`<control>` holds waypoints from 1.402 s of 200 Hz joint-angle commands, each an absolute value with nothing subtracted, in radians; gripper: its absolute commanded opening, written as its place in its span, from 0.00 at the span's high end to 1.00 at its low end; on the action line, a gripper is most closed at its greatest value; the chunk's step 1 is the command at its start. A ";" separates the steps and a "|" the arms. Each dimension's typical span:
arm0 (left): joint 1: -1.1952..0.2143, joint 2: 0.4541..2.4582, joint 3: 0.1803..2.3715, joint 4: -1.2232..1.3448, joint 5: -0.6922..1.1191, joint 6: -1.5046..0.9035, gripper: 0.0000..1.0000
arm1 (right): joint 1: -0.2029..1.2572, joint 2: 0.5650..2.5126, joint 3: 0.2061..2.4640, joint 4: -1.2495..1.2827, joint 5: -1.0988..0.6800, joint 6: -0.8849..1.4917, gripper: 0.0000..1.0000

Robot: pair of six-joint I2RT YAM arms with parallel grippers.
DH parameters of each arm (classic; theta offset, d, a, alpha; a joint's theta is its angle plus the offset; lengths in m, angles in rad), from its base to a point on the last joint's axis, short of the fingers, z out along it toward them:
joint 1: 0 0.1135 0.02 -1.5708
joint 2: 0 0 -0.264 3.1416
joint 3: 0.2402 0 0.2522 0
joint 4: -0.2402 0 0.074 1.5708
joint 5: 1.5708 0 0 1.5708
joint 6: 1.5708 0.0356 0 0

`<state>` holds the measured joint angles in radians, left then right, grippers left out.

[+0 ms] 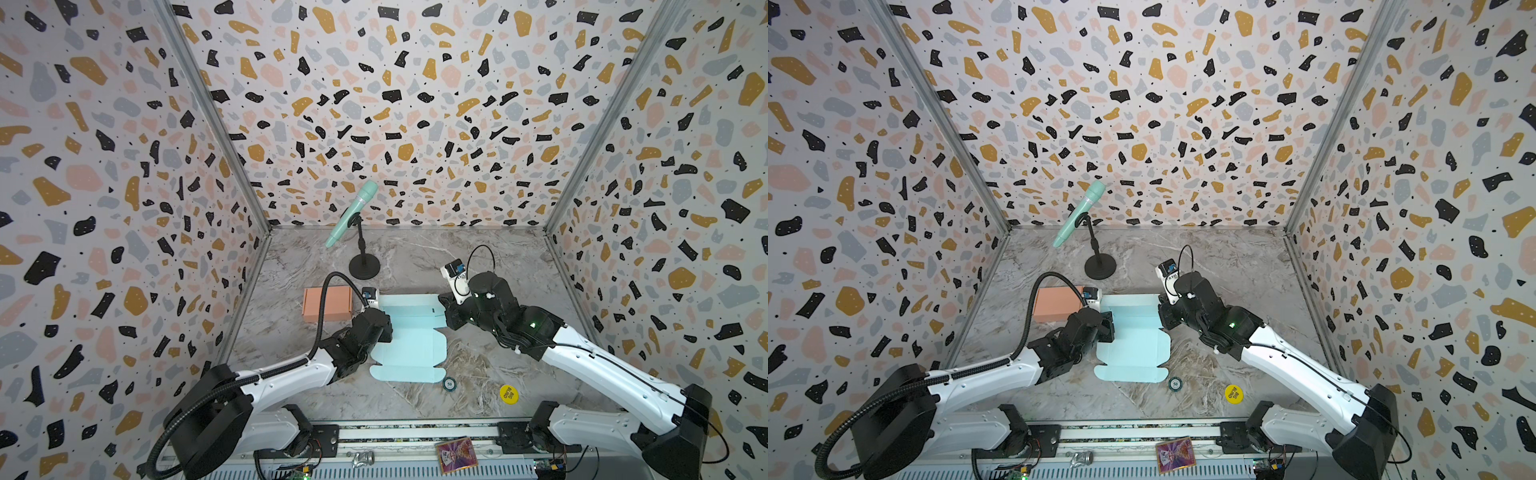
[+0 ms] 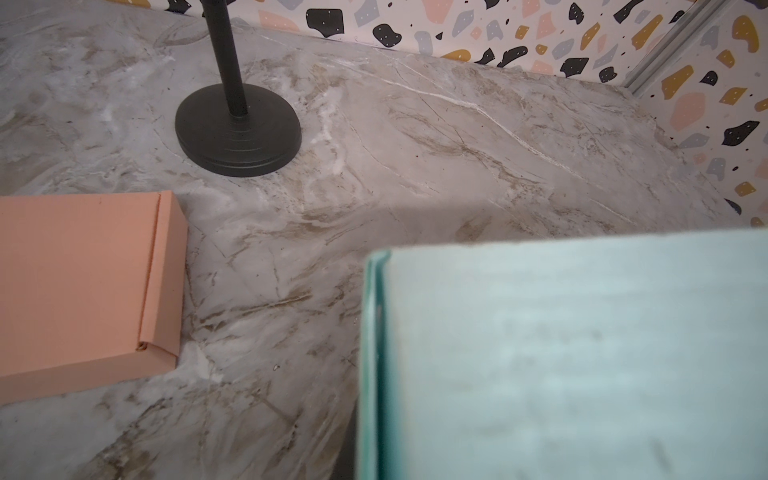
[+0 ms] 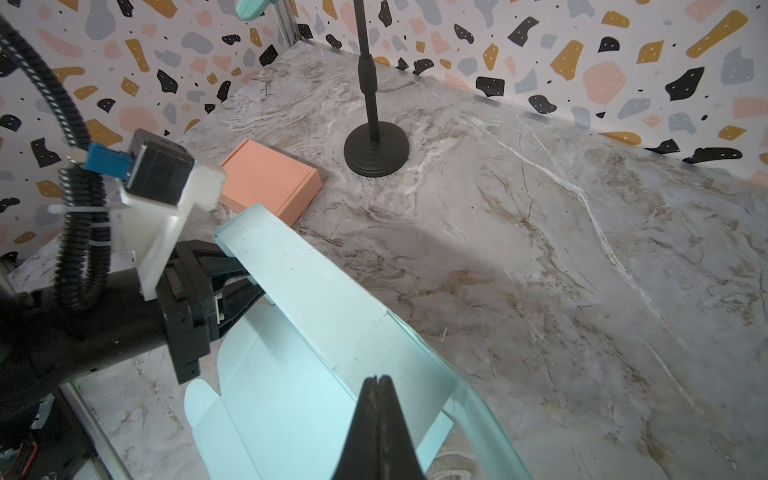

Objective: Assemble paper box
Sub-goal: First fold the bottom flaps of a flat cardboard box at the center of the table, then fold the bottom flaps of a flat cardboard box at the center of the table.

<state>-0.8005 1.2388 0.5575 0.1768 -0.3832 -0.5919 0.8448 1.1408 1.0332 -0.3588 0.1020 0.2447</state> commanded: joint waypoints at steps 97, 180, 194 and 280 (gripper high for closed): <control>-0.795 1.151 0.595 0.193 -0.337 -0.622 1.00 | 0.900 1.219 1.012 -0.210 0.084 0.231 1.00; -0.755 1.063 0.581 0.192 -0.261 -0.668 1.00 | 0.868 0.936 0.857 0.044 -0.010 0.182 0.83; -0.732 1.042 0.576 0.191 -0.241 -0.669 1.00 | 0.829 0.868 0.821 0.079 -0.060 0.190 0.75; -0.535 0.894 0.601 0.128 -0.032 -0.655 1.00 | 0.528 0.615 0.530 0.405 -0.430 0.380 0.41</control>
<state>-0.5713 0.9287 0.5583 0.1253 -0.1249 -0.6559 0.5812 0.6086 0.5930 0.2535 -0.2710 0.2955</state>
